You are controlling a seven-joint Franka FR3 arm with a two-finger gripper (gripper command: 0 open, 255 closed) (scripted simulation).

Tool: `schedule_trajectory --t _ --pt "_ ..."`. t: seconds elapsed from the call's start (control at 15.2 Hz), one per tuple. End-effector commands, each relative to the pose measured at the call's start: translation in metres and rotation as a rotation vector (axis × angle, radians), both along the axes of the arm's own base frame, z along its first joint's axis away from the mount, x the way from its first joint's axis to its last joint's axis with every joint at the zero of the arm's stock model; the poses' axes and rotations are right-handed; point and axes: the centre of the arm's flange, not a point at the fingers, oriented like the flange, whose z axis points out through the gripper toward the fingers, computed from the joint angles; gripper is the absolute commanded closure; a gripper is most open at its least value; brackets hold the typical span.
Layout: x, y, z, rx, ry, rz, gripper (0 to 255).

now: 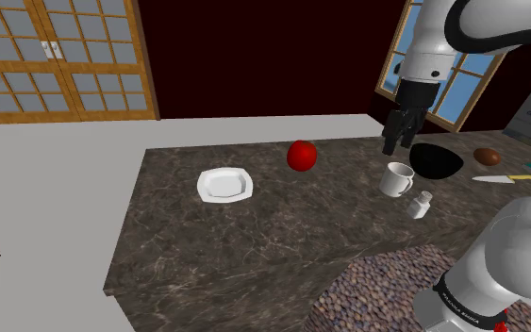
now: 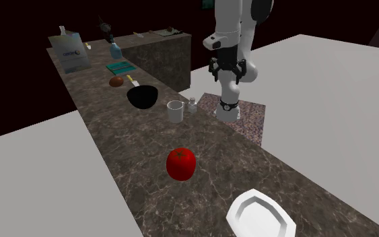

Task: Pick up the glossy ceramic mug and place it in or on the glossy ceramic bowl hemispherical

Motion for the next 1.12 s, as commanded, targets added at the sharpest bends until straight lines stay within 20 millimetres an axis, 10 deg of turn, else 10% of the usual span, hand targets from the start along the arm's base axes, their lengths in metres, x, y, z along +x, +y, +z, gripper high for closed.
schedule_trajectory --t 0.0,1.06 --pt "0.0 0.0 0.0 0.0 0.0 0.0 0" --pt "0.0 -0.178 -0.105 -0.024 -0.056 0.045 0"
